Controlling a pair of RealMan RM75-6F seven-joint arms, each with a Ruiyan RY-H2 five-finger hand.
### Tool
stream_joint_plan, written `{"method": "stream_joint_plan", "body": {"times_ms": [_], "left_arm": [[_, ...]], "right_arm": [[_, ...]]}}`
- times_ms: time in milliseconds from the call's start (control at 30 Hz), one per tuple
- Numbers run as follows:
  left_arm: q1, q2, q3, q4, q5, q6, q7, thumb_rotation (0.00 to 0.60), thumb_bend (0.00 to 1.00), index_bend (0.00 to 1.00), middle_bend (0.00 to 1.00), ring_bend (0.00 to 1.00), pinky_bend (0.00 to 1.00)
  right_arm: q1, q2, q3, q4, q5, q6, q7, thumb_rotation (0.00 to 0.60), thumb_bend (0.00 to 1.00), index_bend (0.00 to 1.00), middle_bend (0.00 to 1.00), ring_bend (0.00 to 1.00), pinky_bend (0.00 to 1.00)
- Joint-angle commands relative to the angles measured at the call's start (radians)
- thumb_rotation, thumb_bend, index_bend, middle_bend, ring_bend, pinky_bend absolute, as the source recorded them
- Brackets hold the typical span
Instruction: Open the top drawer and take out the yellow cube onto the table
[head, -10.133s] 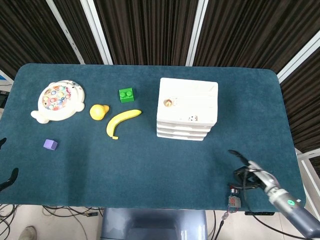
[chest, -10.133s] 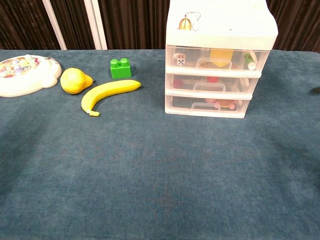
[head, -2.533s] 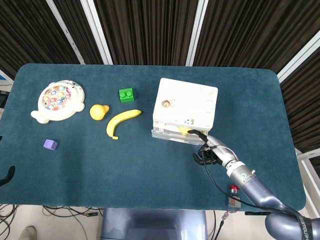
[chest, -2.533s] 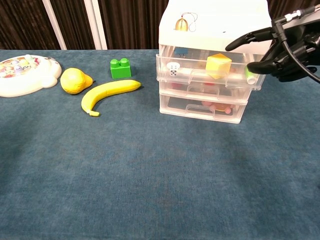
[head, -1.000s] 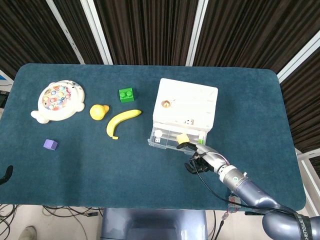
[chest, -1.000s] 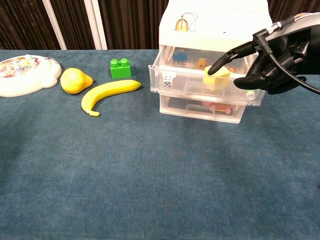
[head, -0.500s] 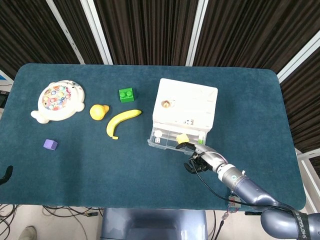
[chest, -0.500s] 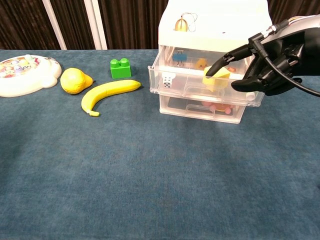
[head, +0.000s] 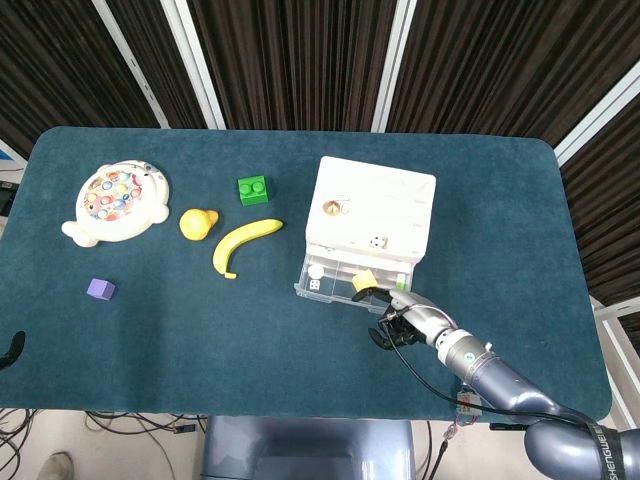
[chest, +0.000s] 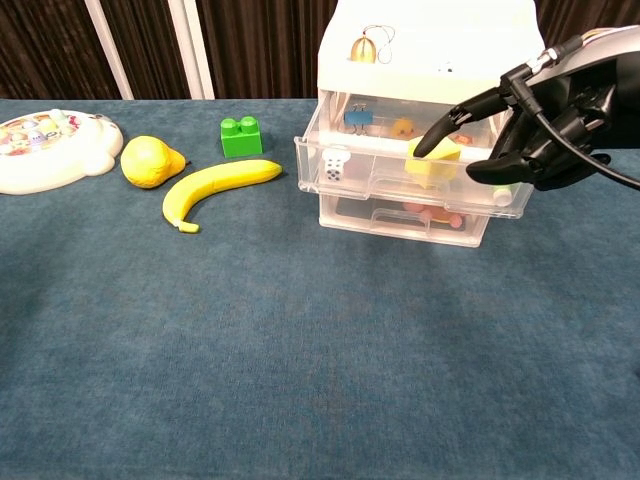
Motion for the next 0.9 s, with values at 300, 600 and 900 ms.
{"method": "stream_joint_plan", "body": {"times_ms": [300, 600, 900], "left_arm": [[0.000, -0.001, -0.001, -0.002, -0.001, 0.002, 0.002, 0.600, 0.34, 0.07, 0.00, 0.00, 0.00], [-0.003, -0.003, -0.003, -0.006, -0.005, -0.002, 0.011, 0.600, 0.34, 0.07, 0.00, 0.00, 0.00], [-0.002, -0.002, -0.004, -0.009, -0.005, 0.001, 0.010, 0.600, 0.34, 0.07, 0.00, 0.00, 0.00]], "right_arm": [[-0.008, 0.009, 0.005, 0.000, -0.016, -0.002, 0.017, 0.600, 0.54, 0.25, 0.94, 1.00, 1.00], [-0.002, 0.015, 0.004, 0.005, -0.018, -0.016, 0.020, 0.600, 0.54, 0.26, 0.94, 1.00, 1.00], [-0.003, 0.046, 0.029, 0.011, -0.042, 0.048, -0.010, 0.600, 0.30, 0.26, 0.94, 1.00, 1.00]]}}
